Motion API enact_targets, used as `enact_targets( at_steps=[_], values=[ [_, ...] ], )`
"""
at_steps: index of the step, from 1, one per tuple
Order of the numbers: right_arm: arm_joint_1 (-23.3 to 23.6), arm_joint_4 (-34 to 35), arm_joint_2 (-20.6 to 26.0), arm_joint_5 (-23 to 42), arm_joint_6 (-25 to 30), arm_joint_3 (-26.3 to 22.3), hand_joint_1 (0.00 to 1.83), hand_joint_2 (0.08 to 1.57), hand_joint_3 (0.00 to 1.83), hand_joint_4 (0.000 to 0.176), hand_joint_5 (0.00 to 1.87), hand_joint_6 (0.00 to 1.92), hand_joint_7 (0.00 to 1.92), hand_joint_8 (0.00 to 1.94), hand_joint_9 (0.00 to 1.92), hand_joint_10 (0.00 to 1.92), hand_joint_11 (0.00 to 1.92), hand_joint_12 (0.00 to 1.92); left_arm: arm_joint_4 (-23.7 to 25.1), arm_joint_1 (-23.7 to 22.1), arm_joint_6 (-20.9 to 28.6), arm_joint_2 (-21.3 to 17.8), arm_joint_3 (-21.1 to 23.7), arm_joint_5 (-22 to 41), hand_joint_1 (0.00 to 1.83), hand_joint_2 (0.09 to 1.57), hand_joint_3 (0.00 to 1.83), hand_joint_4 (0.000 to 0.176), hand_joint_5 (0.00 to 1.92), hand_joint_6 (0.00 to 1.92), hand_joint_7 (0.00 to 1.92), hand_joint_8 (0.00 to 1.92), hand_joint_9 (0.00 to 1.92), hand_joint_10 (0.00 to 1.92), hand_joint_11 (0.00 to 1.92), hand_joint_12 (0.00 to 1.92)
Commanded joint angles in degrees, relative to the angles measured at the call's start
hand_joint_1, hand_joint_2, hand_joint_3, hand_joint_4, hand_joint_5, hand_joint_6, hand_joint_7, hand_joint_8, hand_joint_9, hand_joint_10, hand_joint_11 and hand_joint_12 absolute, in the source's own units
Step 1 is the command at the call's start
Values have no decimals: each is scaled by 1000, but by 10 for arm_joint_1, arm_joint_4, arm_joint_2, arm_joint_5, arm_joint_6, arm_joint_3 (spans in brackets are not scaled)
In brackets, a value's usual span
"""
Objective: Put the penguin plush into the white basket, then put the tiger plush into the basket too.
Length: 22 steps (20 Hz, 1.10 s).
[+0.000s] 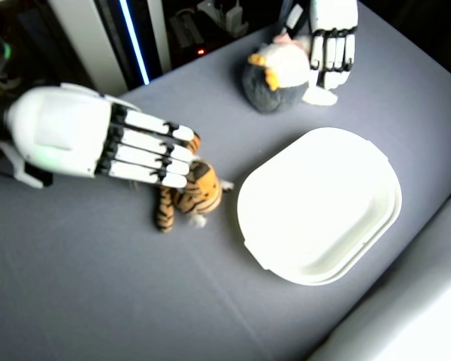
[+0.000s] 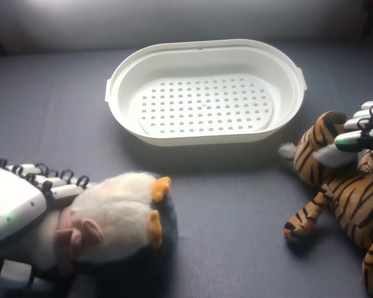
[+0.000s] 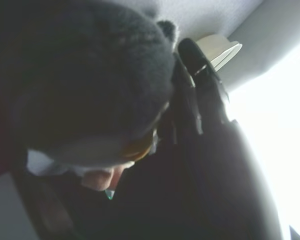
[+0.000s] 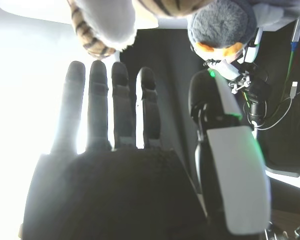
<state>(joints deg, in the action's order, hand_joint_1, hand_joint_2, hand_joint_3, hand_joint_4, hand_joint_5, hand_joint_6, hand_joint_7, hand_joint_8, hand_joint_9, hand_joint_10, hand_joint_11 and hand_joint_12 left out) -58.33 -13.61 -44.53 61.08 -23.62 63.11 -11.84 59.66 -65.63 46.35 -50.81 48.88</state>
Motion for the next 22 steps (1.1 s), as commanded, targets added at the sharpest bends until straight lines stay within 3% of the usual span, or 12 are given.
enact_targets(
  at_steps=[1, 3, 6, 9, 11, 13, 15, 17, 19, 20, 21, 22],
  values=[
    [4, 20, 0, 63, 4, 3, 558, 1302, 3, 85, 396, 7, 325, 1, 302, 0, 275, 204, -5, -3, -18, 7, -2, 22, 1245, 1141, 4, 0, 947, 733, 878, 1307, 1058, 932, 911, 1424],
    [4, 20, 0, 63, 5, 3, 535, 1309, 5, 82, 396, 4, 322, 0, 299, 0, 265, 199, -13, -5, -19, 7, -5, 33, 1251, 1153, 2, 0, 982, 767, 855, 1421, 975, 1394, 966, 1665],
    [4, 20, 0, 63, 6, 3, 588, 1302, 0, 78, 411, 5, 334, 4, 320, 6, 288, 204, -16, -19, -17, -1, -5, 64, 1238, 1149, 1, 0, 980, 809, 865, 1353, 920, 1237, 882, 1592],
    [4, 20, 0, 63, 7, 3, 622, 1300, 0, 57, 428, 7, 349, 5, 333, 7, 295, 203, 1, -54, -8, -16, -5, 106, 1254, 1148, 0, 0, 1021, 691, 852, 1404, 915, 1245, 896, 1661],
    [3, 20, 0, 63, 7, 4, 613, 1309, 2, 71, 407, 0, 335, 1, 325, 2, 285, 196, 21, -99, -8, -19, -16, 106, 1264, 1128, 0, 0, 1063, 608, 896, 1345, 942, 1163, 906, 1564],
    [3, 20, 0, 63, 7, 4, 641, 1299, 0, 73, 418, 3, 347, 4, 337, 5, 307, 201, 45, -164, -8, -9, -38, 82, 1267, 1116, 0, 0, 1095, 583, 909, 1307, 878, 1156, 813, 1574],
    [3, 20, 0, 63, 7, 5, 588, 1311, 3, 77, 407, 2, 332, 2, 314, 1, 283, 187, 69, -230, -9, 10, -64, 51, 1236, 1115, 3, 0, 1014, 798, 958, 1158, 880, 1100, 787, 1610],
    [3, 19, -1, 63, 7, 7, 556, 1311, 2, 83, 409, 2, 344, 5, 321, 3, 287, 187, 91, -304, -15, 36, -101, -14, 1234, 1093, 0, 16, 1032, 846, 1021, 985, 956, 765, 747, 1327],
    [4, 19, -4, 64, 7, 10, 545, 1318, 5, 72, 419, 5, 356, 8, 337, 9, 312, 196, 99, -387, -15, 79, -157, -104, 1368, 1076, 2, 0, 1045, 837, 1027, 839, 997, 1081, 795, 1067],
    [4, 18, -6, 64, 7, 11, 541, 1319, 4, 83, 409, 0, 345, 2, 329, 4, 300, 190, 95, -406, -15, 101, -187, -137, 1255, 1097, 2, 5, 1012, 888, 1011, 961, 974, 787, 831, 1135],
    [7, 15, -9, 64, 9, 13, 543, 1320, 4, 77, 414, 3, 349, 4, 332, 5, 311, 194, 87, -419, -16, 118, -210, -158, 1240, 1101, 0, 0, 987, 887, 1038, 979, 1039, 610, 829, 1187],
    [11, 11, -12, 64, 13, 15, 542, 1316, 1, 78, 419, 5, 356, 6, 346, 10, 328, 201, 75, -429, -21, 137, -234, -177, 1351, 1079, 0, 0, 1008, 804, 1065, 847, 1024, 1011, 804, 1173]
  ],
)
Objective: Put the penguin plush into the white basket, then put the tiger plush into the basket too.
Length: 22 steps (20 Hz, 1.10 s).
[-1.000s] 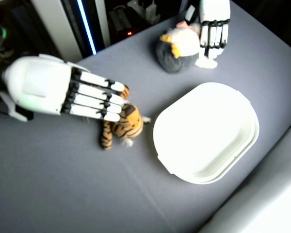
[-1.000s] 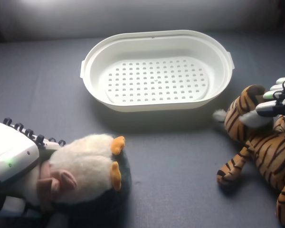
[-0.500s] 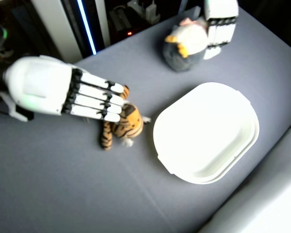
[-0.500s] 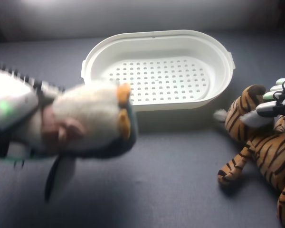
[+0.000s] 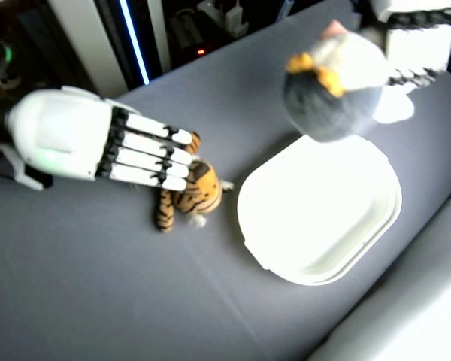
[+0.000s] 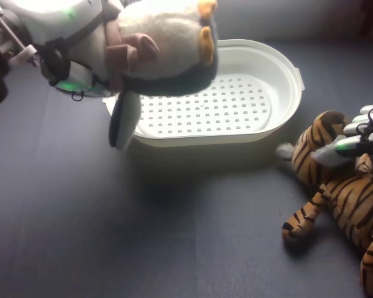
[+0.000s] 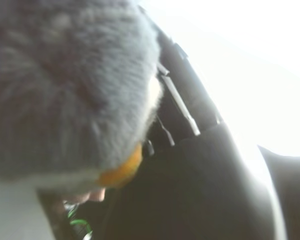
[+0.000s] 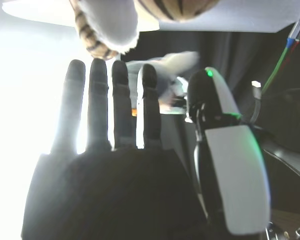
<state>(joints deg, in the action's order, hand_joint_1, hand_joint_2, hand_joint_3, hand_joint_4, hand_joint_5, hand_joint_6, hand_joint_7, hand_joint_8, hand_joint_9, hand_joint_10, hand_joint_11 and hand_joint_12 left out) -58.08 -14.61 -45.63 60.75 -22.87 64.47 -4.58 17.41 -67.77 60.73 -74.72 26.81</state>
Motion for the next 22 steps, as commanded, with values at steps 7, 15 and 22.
enact_targets(
  at_steps=[7, 15, 22],
  values=[
    [20, 10, -12, 65, 14, 10, 645, 1308, 0, 79, 419, 4, 355, 3, 327, 0, 309, 178, -81, -23, -81, 39, -56, -23, 1151, 1004, 0, 0, 828, 303, 793, 495, 846, 462, 605, 1279],
    [26, -6, -13, 70, 25, 10, 603, 1299, 0, 72, 472, 8, 405, 7, 358, 11, 332, 199, -84, -28, -98, 46, -59, -25, 780, 922, 0, 148, 249, 0, 184, 0, 183, 0, 65, 462],
    [24, -25, 28, 84, 31, -15, 730, 1157, 2, 99, 434, 0, 375, 0, 340, 0, 123, 719, -43, 4, -98, -15, 29, 55, 788, 949, 0, 140, 244, 0, 215, 1, 204, 1, 0, 657]
  ],
)
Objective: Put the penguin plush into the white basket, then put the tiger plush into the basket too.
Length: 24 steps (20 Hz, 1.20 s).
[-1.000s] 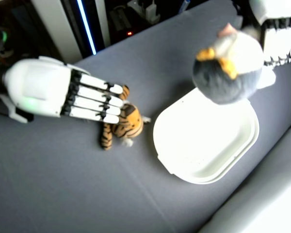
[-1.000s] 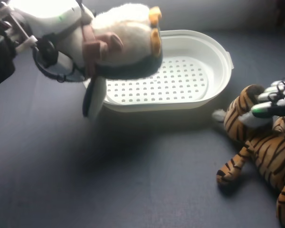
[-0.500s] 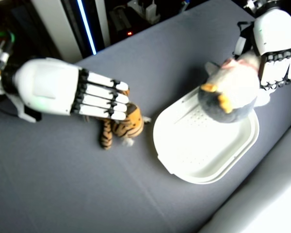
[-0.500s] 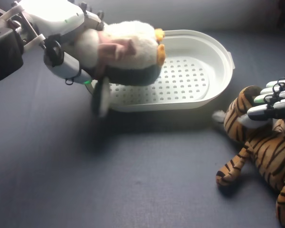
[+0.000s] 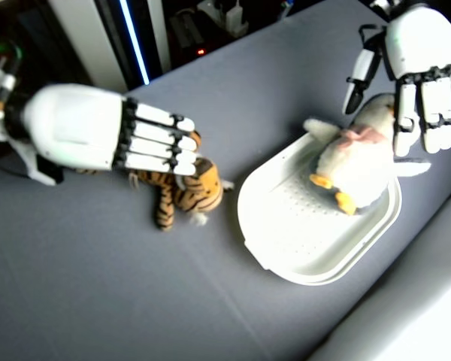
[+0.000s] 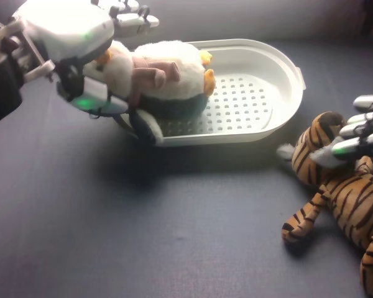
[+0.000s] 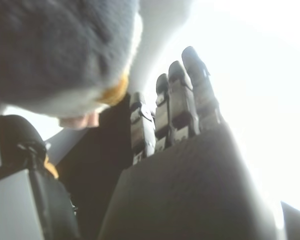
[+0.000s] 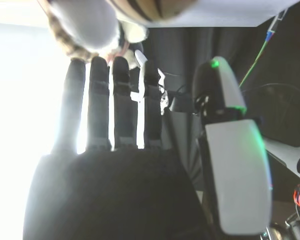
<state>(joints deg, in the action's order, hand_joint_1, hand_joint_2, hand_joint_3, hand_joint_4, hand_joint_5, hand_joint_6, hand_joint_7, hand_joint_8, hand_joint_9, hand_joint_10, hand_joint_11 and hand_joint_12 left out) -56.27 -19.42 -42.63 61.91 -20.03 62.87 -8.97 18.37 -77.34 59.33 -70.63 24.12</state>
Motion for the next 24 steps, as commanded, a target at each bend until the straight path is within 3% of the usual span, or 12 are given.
enact_targets(
  at_steps=[1, 3, 7, 10, 11, 14, 16, 19, 21, 22, 23, 24],
  values=[
    [4, 23, 9, 80, -5, -8, 756, 1146, 1, 88, 433, 0, 369, 0, 341, 0, 100, 783, 10, 0, -2, -13, 6, 99, 773, 947, 0, 150, 239, 1, 206, 1, 193, 2, 0, 602],
    [2, 24, 30, 99, -20, -27, 758, 1145, 1, 83, 432, 1, 357, 0, 331, 0, 86, 801, 30, 13, -2, -43, 44, 133, 781, 934, 0, 173, 256, 7, 220, 7, 222, 14, 21, 595],
    [-7, 10, 49, 114, -32, -53, 789, 1105, 0, 144, 395, 1, 331, 5, 306, 6, 65, 841, 62, 36, -2, -78, 98, 196, 689, 919, 0, 176, 203, 0, 246, 1, 266, 4, 22, 681],
    [-38, 7, 49, 82, -25, -48, 817, 1052, 0, 173, 359, 0, 332, 0, 302, 0, 27, 874, 71, 60, -2, -105, 129, 225, 728, 917, 0, 176, 220, 4, 254, 4, 254, 3, 0, 674],
    [-43, -1, 49, 64, -21, -47, 838, 1035, 0, 173, 357, 1, 329, 0, 297, 0, 21, 874, 74, 67, -2, -111, 137, 232, 750, 914, 0, 176, 230, 3, 273, 4, 273, 6, 0, 731],
    [-44, -14, 38, 14, -17, -39, 918, 993, 0, 132, 405, 1, 360, 1, 323, 1, 95, 808, 74, 80, -1, -119, 150, 251, 767, 918, 0, 176, 237, 1, 277, 1, 256, 2, 0, 610],
    [-44, -13, 22, -7, -14, -24, 859, 998, 0, 146, 368, 0, 348, 0, 335, 1, 99, 861, 76, 81, 0, -120, 151, 248, 788, 925, 3, 162, 249, 5, 281, 2, 259, 2, 0, 607],
    [-30, 2, -6, -22, -14, -2, 907, 987, 0, 148, 378, 1, 380, 3, 370, 6, 88, 1016, 79, 78, 0, -120, 151, 238, 816, 923, 0, 176, 261, 2, 290, 1, 257, 0, 0, 622],
    [-21, 16, -27, -25, -18, 14, 981, 978, 0, 149, 404, 10, 367, 0, 360, 0, 44, 1004, 80, 78, 0, -119, 152, 231, 806, 918, 0, 151, 262, 0, 290, 1, 266, 5, 0, 608],
    [-14, 18, -37, -35, -18, 23, 1048, 972, 0, 124, 451, 4, 380, 1, 413, 8, 95, 985, 81, 78, 0, -119, 153, 229, 784, 922, 1, 141, 254, 0, 288, 0, 272, 7, 6, 613],
    [-6, 18, -44, -48, -18, 30, 1072, 979, 0, 124, 460, 1, 370, 1, 419, 3, 110, 924, 83, 78, 1, -120, 154, 228, 749, 927, 3, 125, 242, 0, 272, 0, 262, 2, 4, 614],
    [-2, 18, -51, -60, -18, 37, 1111, 980, 0, 120, 471, 0, 371, 0, 448, 3, 169, 844, 84, 80, 1, -120, 155, 229, 723, 931, 4, 131, 225, 0, 254, 0, 247, 0, 0, 609]
  ],
)
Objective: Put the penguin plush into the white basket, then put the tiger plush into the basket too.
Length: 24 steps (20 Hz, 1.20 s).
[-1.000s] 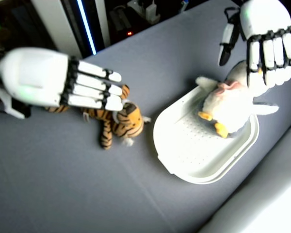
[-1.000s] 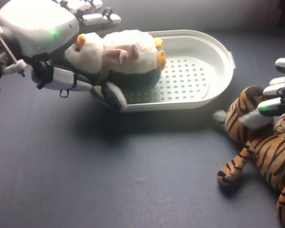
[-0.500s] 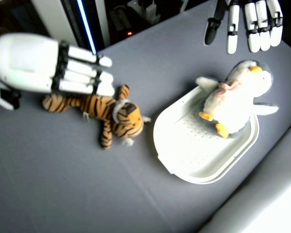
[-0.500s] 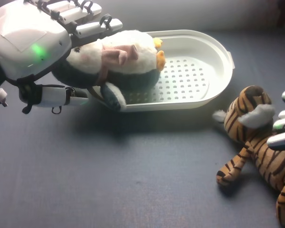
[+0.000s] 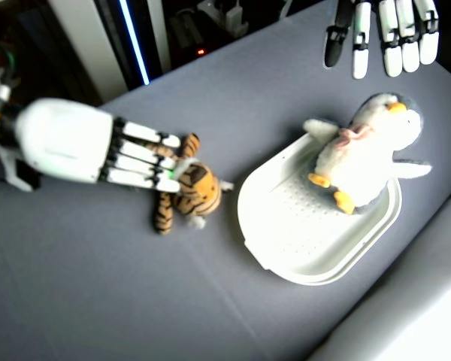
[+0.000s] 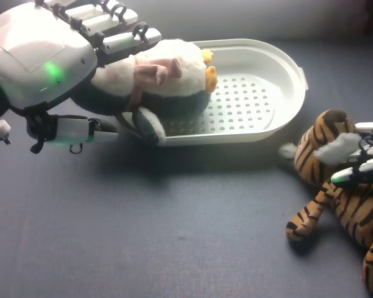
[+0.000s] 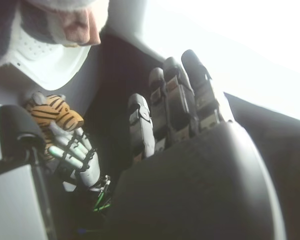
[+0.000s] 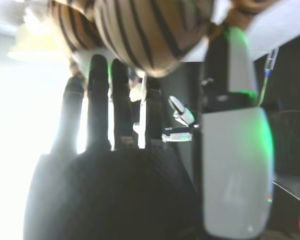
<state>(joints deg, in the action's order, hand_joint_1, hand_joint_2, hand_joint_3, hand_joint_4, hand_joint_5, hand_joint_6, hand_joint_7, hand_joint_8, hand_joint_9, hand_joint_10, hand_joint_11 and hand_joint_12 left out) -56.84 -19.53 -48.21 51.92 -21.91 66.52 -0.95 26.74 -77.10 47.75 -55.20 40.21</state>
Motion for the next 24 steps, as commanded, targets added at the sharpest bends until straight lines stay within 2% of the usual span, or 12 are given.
enact_targets(
  at_steps=[1, 2, 3, 4, 5, 6, 8, 9, 14, 17, 20, 24],
  values=[
    [6, 19, -2, 33, 1, 6, 1131, 982, 0, 120, 488, 0, 382, 0, 508, 8, 248, 812, 4, -3, 0, -4, 3, 70, 719, 932, 2, 133, 230, 2, 253, 0, 248, 1, 0, 646],
    [7, 19, -5, 26, 1, 9, 1148, 986, 1, 113, 507, 5, 414, 10, 564, 24, 309, 825, 6, -1, 4, -5, 4, 71, 722, 929, 1, 132, 243, 4, 263, 2, 256, 3, 0, 673],
    [7, 19, -9, 14, -1, 13, 1269, 1011, 2, 25, 686, 12, 684, 2, 845, 504, 695, 1196, 10, 1, 11, -6, 4, 75, 730, 933, 1, 109, 282, 9, 285, 6, 260, 2, 0, 643],
    [7, 19, -11, 6, -2, 15, 1269, 1011, 2, 25, 686, 12, 684, 2, 845, 504, 695, 1196, 10, 3, 14, -7, 5, 77, 730, 933, 1, 109, 282, 9, 285, 6, 260, 2, 0, 643],
    [7, 18, -12, -5, -2, 18, 1302, 1010, 1, 0, 752, 7, 743, 8, 829, 975, 823, 1375, 11, 4, 16, -8, 6, 80, 725, 935, 1, 108, 283, 5, 279, 1, 248, 1, 0, 612],
    [7, 16, -13, -14, -2, 20, 1359, 1001, 0, 0, 840, 10, 831, 43, 886, 1262, 969, 1472, 11, 4, 16, -8, 6, 82, 734, 931, 0, 122, 288, 3, 278, 0, 242, 0, 0, 590],
    [7, 11, -16, -25, -4, 22, 1376, 1094, 7, 0, 982, 20, 893, 986, 845, 1529, 891, 1644, 12, 5, 16, -9, 7, 88, 760, 931, 0, 133, 284, 1, 264, 1, 208, 1, 0, 489],
    [7, 10, -18, -28, -6, 23, 1291, 1121, 0, 0, 1041, 498, 904, 1268, 906, 1462, 902, 1588, 12, 7, 17, -11, 9, 92, 770, 936, 2, 132, 284, 1, 266, 2, 208, 3, 0, 478],
    [32, 10, -21, -4, -7, 25, 1343, 1216, 0, 0, 1185, 380, 786, 1335, 1013, 1102, 926, 1316, 11, 23, 38, -24, 14, 110, 748, 932, 0, 137, 274, 0, 264, 0, 222, 1, 0, 521],
    [66, 10, -4, 58, -7, 14, 1489, 1161, 5, 0, 977, 919, 705, 1260, 819, 1356, 670, 1620, 9, 49, 61, -46, 27, 151, 733, 928, 0, 110, 282, 0, 272, 1, 237, 3, 3, 475],
    [91, 21, 8, 121, -7, 7, 1258, 1182, 0, 0, 1008, 882, 713, 1458, 634, 1431, 454, 1734, -5, 86, 74, -66, 44, 198, 695, 938, 0, 70, 306, 8, 309, 5, 299, 6, 32, 672],
    [130, 46, 4, 154, -27, 15, 1331, 1223, 0, 0, 1001, 922, 633, 1465, 576, 1577, 378, 1680, -20, 119, 89, -75, 51, 234, 800, 926, 0, 73, 317, 2, 264, 1, 200, 3, 0, 403]
  ],
)
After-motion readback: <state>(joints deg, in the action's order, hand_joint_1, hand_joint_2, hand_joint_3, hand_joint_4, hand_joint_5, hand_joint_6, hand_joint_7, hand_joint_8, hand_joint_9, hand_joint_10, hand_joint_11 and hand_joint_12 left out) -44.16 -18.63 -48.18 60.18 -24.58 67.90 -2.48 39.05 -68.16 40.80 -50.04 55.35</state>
